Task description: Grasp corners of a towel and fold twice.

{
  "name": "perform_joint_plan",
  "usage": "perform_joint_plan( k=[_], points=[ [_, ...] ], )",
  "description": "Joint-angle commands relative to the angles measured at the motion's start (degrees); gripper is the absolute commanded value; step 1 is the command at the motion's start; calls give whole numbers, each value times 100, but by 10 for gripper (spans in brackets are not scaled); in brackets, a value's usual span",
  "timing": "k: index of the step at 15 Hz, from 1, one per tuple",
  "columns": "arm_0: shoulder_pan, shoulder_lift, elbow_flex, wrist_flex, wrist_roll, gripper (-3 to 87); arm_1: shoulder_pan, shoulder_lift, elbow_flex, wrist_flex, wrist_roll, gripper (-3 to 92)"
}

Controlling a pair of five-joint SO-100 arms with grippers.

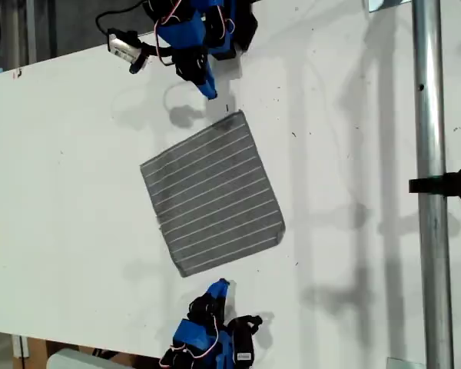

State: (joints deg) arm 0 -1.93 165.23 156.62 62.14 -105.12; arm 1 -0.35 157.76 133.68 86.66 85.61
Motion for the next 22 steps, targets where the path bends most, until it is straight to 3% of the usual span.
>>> perform_joint_plan(
  k=[1,6,7,8,9,14,22],
  points=[
    [466,-2514,-1890,-431,26,-30,-281,-905,-1213,422,-70,-3],
    [1248,-5361,-4764,97,176,-30,-659,-2312,-2795,1160,-580,-3],
    [1301,-5599,-5071,193,229,-30,-624,-2382,-2742,1099,-738,71],
    [1327,-5862,-5405,396,290,-30,-571,-2452,-2408,984,-870,243],
    [1362,-6108,-5713,606,343,-29,-492,-2479,-1872,650,-1090,358],
    [1450,-6715,-6574,1151,439,-29,176,-2057,914,-1204,-1723,367],
    [1397,-7330,-7348,1433,554,-29,264,-4860,281,-2663,-2092,349]
  ],
)
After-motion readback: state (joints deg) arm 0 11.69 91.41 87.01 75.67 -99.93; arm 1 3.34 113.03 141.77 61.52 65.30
